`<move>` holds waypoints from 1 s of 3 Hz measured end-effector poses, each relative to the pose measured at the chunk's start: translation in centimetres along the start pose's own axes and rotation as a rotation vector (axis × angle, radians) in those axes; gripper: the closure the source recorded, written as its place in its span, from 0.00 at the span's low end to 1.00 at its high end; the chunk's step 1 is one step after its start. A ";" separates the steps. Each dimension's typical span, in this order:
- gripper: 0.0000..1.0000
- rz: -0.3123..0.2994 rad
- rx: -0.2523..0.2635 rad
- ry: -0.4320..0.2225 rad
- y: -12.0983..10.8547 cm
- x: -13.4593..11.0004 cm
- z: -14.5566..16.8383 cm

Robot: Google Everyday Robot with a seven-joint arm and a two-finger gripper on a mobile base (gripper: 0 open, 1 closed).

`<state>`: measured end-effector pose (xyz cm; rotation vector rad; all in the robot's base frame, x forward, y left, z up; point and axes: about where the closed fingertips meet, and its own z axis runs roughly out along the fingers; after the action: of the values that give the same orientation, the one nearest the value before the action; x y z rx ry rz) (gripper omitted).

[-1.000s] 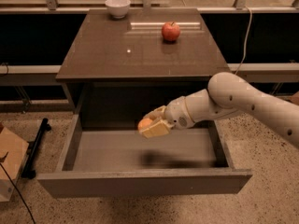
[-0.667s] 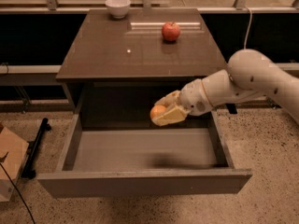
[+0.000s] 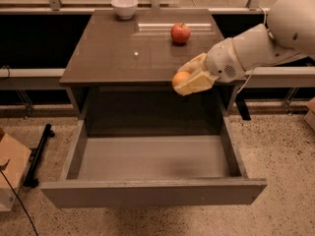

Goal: Pick orange from top drawer and place on counter

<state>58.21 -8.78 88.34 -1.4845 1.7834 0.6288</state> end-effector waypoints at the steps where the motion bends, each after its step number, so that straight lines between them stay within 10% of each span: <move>1: 1.00 0.012 0.105 0.027 -2.1 -2.5 -1.2; 3: 1.00 0.185 0.295 0.026 -7.4 -4.9 1.5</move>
Offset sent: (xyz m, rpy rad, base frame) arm 0.0844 0.0207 0.0591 -0.0295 -0.1008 -0.4244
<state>66.06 -6.21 91.85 -1.1443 1.9531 0.4145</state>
